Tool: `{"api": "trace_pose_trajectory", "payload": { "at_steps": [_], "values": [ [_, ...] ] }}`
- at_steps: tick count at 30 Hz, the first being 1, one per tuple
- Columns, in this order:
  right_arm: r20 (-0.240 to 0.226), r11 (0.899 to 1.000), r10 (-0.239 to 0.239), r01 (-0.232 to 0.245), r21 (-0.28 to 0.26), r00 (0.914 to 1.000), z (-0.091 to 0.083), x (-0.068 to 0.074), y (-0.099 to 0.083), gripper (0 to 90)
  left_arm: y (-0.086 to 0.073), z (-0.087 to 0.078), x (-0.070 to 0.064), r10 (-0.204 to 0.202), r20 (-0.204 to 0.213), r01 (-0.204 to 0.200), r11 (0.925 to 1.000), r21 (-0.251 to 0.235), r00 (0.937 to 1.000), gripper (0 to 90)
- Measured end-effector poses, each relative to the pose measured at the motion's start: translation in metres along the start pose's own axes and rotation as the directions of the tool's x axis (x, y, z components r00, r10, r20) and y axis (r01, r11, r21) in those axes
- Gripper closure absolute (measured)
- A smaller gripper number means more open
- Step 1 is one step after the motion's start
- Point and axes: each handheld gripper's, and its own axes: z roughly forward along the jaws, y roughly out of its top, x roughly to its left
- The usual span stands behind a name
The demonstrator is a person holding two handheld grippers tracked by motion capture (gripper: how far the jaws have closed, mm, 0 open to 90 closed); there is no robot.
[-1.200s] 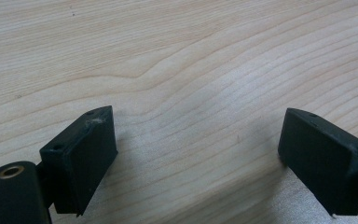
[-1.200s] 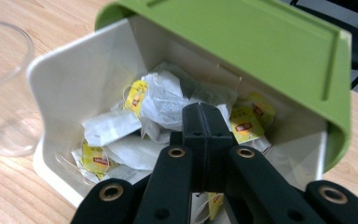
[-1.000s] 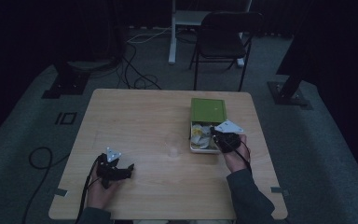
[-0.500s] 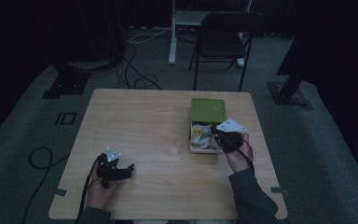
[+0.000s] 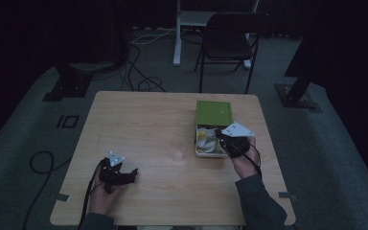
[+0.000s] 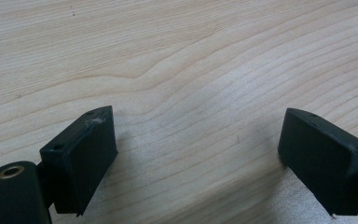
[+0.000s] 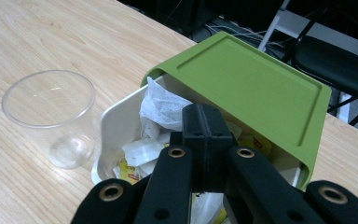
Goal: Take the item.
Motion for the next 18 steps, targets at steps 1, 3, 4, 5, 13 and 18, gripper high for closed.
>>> {"api": "trace_pose_trajectory", "payload": {
  "at_steps": [1, 3, 4, 5, 13, 18],
  "values": [
    [-0.001, 1.0, -0.005, 0.005, 0.0, 1.0, -0.001, 0.001, 0.0, 90.0, 0.0, 0.0, 0.0, 0.0, 0.0, 0.0, 1.0, 0.0, 1.0, 12.2],
    [-0.009, 1.0, -0.015, 0.015, -0.007, 0.9999, -0.003, 0.004, 0.002, 90.0, 0.0, 0.0, 0.0, 0.0, 0.0, 0.0, 1.0, 0.0, 1.0, 12.1],
    [-0.011, 1.0, -0.017, 0.016, -0.008, 0.9998, -0.004, 0.005, 0.002, 90.0, 0.0, 0.0, 0.0, 0.0, 0.0, 0.0, 1.0, 0.0, 1.0, 12.1],
    [-0.012, 1.0, -0.019, 0.019, -0.01, 0.9998, -0.005, 0.006, 0.002, 90.0, 0.0, 0.0, 0.0, 0.0, 0.0, 0.0, 1.0, 0.0, 1.0, 12.1],
    [-0.028, 0.999, -0.025, 0.024, -0.024, 0.9993, -0.009, 0.01, 0.005, 90.0, 0.0, 0.0, 0.0, -0.001, 0.0, 0.001, 1.0, -0.001, 1.0, 12.2],
    [-0.039, 0.999, -0.031, 0.029, -0.033, 0.9988, -0.012, 0.014, 0.006, 90.0, 0.0, 0.0, 0.0, -0.001, 0.0, 0.001, 1.0, -0.001, 1.0, 12.2]
  ]
}}
